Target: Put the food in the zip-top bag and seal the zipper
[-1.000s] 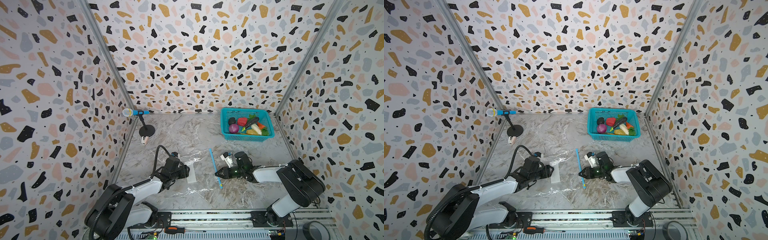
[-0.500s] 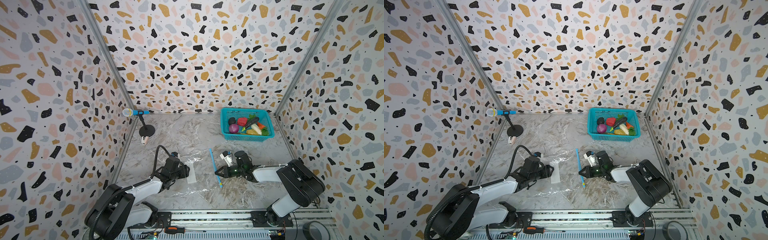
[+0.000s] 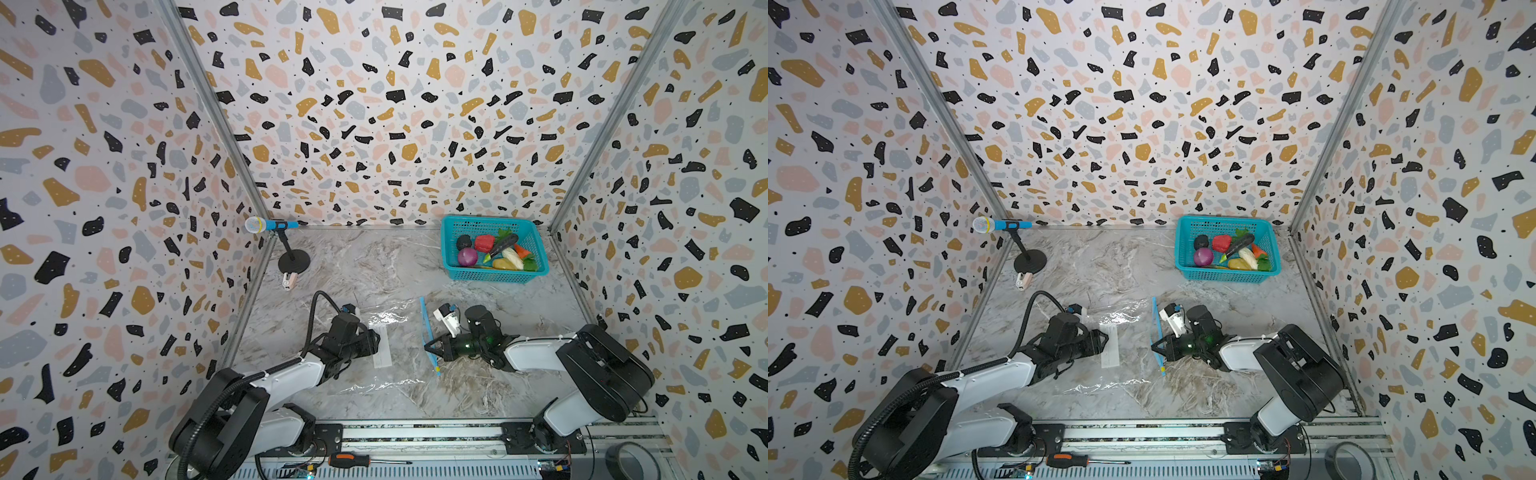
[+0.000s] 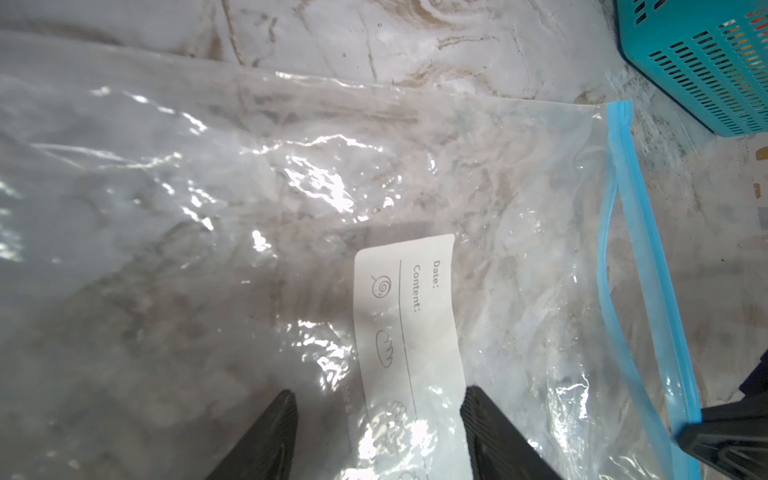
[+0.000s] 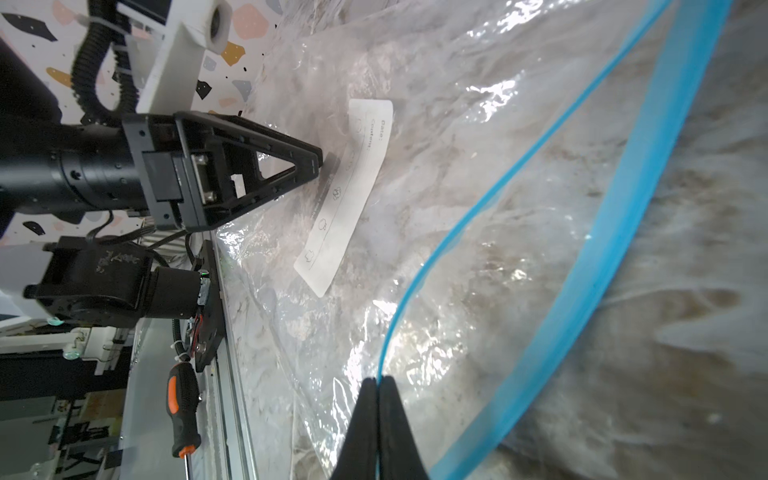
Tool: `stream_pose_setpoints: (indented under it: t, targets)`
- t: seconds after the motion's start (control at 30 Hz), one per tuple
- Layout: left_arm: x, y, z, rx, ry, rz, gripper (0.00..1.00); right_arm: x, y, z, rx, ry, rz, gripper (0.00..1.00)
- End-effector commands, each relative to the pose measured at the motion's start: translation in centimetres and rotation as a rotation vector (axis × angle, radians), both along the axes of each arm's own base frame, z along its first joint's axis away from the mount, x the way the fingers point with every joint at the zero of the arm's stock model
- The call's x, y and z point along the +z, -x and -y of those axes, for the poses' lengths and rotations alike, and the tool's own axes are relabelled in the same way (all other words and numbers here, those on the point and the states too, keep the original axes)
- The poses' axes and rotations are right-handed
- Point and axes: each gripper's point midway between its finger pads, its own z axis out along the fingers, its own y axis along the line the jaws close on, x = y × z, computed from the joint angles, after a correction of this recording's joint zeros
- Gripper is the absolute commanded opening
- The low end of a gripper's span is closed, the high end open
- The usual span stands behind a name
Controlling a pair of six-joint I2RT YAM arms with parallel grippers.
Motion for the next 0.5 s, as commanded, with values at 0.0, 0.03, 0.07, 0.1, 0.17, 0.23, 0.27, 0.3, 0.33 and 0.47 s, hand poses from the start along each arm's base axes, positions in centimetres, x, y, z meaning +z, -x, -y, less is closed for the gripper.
stream_pose_setpoints:
  t: [0.0, 0.03, 0.07, 0.1, 0.17, 0.23, 0.27, 0.3, 0.33, 0.47]
  targets:
    - [2.3, -0.8, 1.5, -0.026, 0.06, 0.03, 0.66, 1.9, -0.6, -0.6, 0.005, -0.039, 0.148, 0.0]
    - [3.0, -1.0, 1.9, -0.033, 0.066, 0.04, 0.66, 2.0, -0.5, -0.7, 0.007, -0.046, 0.172, 0.0]
    - [3.7, -1.3, 2.3, -0.041, 0.071, 0.051, 0.66, 2.3, -0.5, -0.9, 0.009, -0.054, 0.198, 0.0]
    - [4.4, -1.5, 2.7, -0.049, 0.078, 0.061, 0.67, 2.4, -0.4, -1.0, 0.011, -0.058, 0.217, 0.0]
    - [5.7, -2.0, 3.7, -0.068, 0.089, 0.083, 0.67, 2.6, -0.5, -1.2, 0.011, -0.065, 0.264, 0.0]
    - [6.5, -2.3, 4.5, -0.083, 0.103, 0.095, 0.67, 2.8, -0.5, -1.4, 0.01, -0.068, 0.307, 0.0]
    - [6.8, -2.4, 5.0, -0.093, 0.111, 0.099, 0.67, 2.9, -0.6, -1.5, 0.009, -0.068, 0.331, 0.0]
    - [7.1, -2.6, 5.5, -0.103, 0.12, 0.106, 0.67, 3.0, -0.7, -1.5, 0.007, -0.068, 0.349, 0.0]
    - [7.4, -2.7, 6.1, -0.114, 0.125, 0.112, 0.67, 3.1, -0.7, -1.6, 0.003, -0.071, 0.368, 0.0]
    - [8.1, -3.2, 8.3, -0.164, 0.138, 0.111, 0.67, 3.2, -0.9, -2.1, -0.014, -0.068, 0.417, 0.0]
